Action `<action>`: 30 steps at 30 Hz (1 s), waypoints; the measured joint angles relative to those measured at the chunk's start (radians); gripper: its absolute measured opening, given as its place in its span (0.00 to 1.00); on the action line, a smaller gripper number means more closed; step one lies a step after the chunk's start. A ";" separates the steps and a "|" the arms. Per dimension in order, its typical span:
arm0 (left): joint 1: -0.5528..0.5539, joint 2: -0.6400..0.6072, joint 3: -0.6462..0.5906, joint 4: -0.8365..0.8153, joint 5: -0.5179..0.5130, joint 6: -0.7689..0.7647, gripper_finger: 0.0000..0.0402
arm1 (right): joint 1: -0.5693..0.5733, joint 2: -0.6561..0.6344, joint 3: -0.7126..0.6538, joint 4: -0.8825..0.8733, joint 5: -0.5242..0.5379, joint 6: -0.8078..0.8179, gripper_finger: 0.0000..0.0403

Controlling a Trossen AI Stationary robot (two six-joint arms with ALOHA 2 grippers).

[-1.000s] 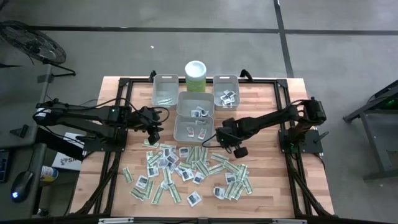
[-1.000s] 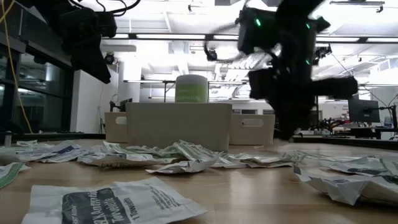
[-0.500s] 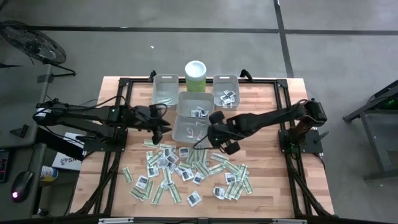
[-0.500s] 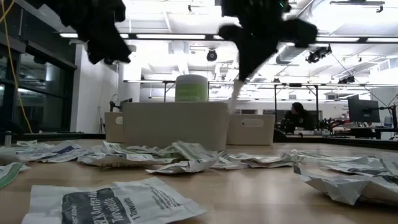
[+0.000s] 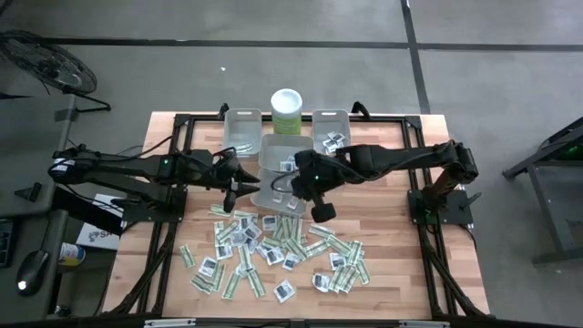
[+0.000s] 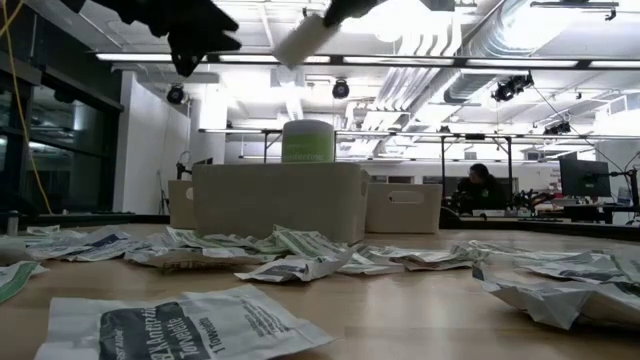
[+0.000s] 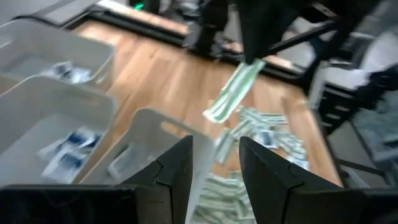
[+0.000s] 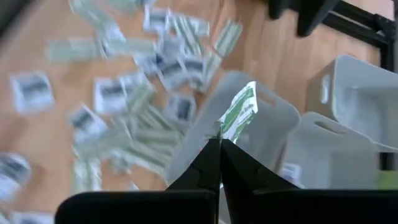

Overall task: Pick & Place First Aid Supplies
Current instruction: Put the bandage pack into the left bin

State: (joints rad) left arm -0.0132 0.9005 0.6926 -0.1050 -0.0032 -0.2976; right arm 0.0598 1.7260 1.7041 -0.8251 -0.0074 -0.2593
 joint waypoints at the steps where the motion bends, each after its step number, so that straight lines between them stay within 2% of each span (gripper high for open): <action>1: 0.000 0.000 0.000 0.012 0.011 0.008 0.32 | -0.009 0.000 0.004 0.014 -0.027 0.029 0.00; 7: 0.000 0.000 0.000 0.063 0.040 0.068 0.32 | -0.050 0.000 0.005 0.123 -0.163 0.154 0.00; 13: 0.000 0.000 0.000 0.060 0.040 0.091 0.32 | -0.076 0.000 0.005 0.221 -0.242 0.216 0.00; 21: 0.000 0.000 0.000 0.060 0.038 0.092 0.32 | -0.093 0.001 0.003 0.286 -0.244 0.215 0.00; 30: 0.000 0.000 0.000 0.116 0.025 0.092 0.32 | -0.093 0.002 -0.066 0.399 -0.236 0.258 0.00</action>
State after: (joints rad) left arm -0.0132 0.9005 0.6930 0.0114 0.0222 -0.2058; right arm -0.0334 1.7284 1.6386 -0.4261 -0.2437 -0.0012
